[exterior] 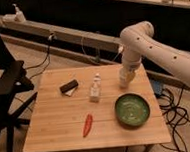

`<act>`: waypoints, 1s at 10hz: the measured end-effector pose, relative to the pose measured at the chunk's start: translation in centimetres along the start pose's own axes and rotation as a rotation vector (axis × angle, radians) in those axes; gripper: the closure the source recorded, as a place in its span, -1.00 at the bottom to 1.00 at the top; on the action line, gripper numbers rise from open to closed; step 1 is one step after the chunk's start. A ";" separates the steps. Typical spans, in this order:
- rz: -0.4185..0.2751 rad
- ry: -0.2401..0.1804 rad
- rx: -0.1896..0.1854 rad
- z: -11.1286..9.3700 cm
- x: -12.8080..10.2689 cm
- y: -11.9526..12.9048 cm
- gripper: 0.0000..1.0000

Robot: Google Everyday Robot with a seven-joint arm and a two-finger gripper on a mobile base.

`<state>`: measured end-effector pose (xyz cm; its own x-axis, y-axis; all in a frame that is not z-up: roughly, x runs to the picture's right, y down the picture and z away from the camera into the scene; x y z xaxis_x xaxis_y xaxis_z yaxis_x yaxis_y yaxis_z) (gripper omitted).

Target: Move the arm in a circular motion

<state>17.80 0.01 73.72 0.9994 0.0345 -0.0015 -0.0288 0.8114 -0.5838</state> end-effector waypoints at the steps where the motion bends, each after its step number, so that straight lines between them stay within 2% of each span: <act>1: -0.008 -0.004 -0.003 -0.5 -0.7 -0.2 0.52; 3: -0.047 -0.029 -0.020 -0.1 -1.0 -0.8 0.89; 4: -0.078 -0.060 -0.024 1.1 -2.2 -1.9 0.99; 7: -0.138 -0.142 -0.033 4.4 -5.1 -5.3 1.00; 8: -0.153 -0.165 -0.034 4.9 -5.9 -5.8 1.00; 9: -0.195 -0.195 -0.028 5.0 -8.3 -6.1 1.00; 10: -0.220 -0.204 -0.027 5.0 -9.4 -5.9 1.00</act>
<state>8.46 -2.19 81.27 0.9572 -0.0213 0.2888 0.1908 0.7967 -0.5735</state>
